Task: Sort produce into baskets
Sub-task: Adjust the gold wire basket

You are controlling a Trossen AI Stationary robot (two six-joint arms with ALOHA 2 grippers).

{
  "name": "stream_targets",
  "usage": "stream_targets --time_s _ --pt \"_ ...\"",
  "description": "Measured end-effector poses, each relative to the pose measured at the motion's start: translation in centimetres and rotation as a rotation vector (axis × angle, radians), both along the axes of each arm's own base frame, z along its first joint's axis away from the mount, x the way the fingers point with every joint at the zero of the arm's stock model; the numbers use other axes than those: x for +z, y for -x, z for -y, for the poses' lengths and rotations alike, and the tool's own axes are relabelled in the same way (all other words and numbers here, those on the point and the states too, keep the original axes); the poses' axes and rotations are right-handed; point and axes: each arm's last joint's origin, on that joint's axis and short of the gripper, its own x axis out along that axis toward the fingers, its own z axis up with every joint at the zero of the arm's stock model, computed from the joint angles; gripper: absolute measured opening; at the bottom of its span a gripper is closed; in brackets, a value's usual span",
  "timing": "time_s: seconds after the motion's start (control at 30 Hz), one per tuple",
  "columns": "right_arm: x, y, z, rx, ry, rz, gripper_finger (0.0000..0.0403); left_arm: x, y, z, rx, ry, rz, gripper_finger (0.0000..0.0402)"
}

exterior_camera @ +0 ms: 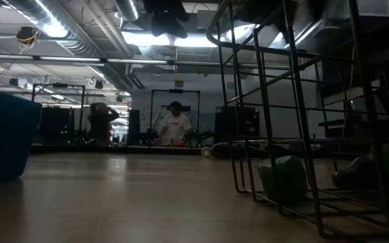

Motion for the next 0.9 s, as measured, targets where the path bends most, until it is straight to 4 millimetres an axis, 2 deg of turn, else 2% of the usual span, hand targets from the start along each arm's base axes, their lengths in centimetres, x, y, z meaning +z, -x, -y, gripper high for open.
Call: stream_targets --time_s 0.2,0.4,0.53,0.73,0.9 --pt "1.9 -0.1 7.1 -0.075 0.107 0.107 0.0211 0.6 1.1 -1.0 0.04 -0.002 0.007 0.0233" --pt "1.6 -0.9 15.0 -0.167 0.142 0.185 0.0211 1.6 2.7 -2.1 0.093 -0.001 0.021 0.0233" --pt "1.2 -0.7 20.3 -0.252 0.168 0.228 0.0211 1.8 3.1 -2.3 0.105 -0.001 0.016 0.0233" --pt "-0.8 0.6 26.6 -0.378 0.13 0.166 0.0211 1.7 3.2 -2.6 0.112 -0.005 0.006 0.0233" --pt "-3.6 0.4 29.4 -0.434 0.057 0.111 0.0211 1.7 3.2 -2.6 0.113 -0.008 0.009 0.0233"
